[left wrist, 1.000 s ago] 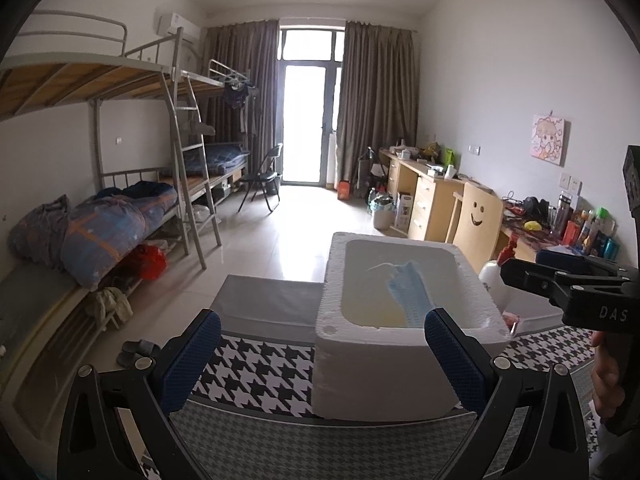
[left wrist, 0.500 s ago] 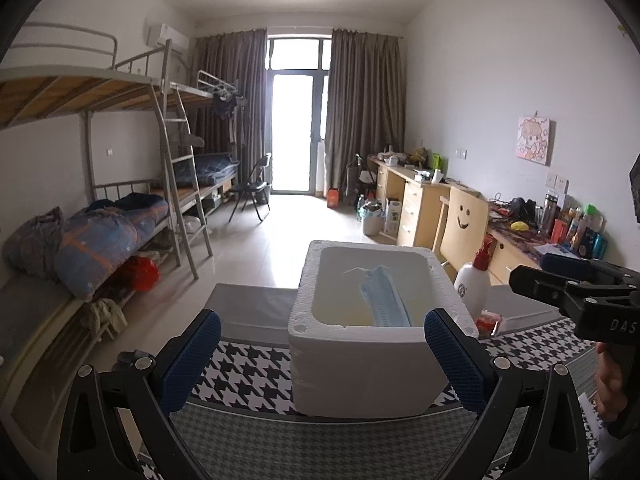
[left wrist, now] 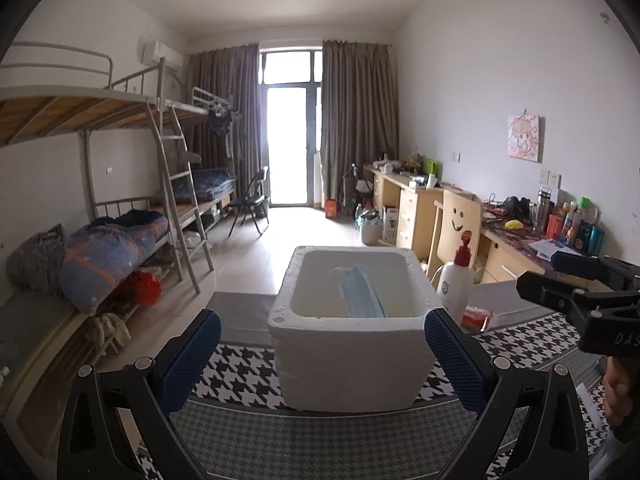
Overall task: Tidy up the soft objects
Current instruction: 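Withdraw both tools from the box toward the grey cloth and white foam roll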
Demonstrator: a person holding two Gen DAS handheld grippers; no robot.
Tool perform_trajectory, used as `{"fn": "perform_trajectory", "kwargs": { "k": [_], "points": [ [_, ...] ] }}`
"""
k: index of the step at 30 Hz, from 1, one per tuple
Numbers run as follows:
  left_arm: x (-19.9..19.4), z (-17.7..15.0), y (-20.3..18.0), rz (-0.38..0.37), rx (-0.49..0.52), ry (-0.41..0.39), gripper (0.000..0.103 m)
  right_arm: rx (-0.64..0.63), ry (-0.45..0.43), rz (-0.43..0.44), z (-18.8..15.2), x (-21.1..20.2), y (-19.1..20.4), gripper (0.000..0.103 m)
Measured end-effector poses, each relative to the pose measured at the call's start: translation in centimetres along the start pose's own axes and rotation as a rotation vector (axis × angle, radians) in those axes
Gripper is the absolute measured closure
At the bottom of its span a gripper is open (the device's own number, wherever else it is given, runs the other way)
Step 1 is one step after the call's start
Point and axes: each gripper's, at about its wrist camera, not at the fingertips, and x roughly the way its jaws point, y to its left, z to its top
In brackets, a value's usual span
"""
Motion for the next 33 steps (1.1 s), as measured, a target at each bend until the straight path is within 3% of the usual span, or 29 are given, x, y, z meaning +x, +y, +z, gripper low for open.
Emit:
{"fn": "perform_trajectory", "kwargs": {
  "k": [10,33],
  "points": [
    [-1.3,-0.6,-2.1,-0.034,0.042,-0.012,0.001,0.01,-0.027,-0.04,-1.4,-1.9,-0.5,0.014],
    [-3.6,-2.4,-4.1,-0.075,0.017,-0.028,0.001,0.037,-0.049,-0.048,-4.4,-5.0,-1.7,0.014]
  ]
}}
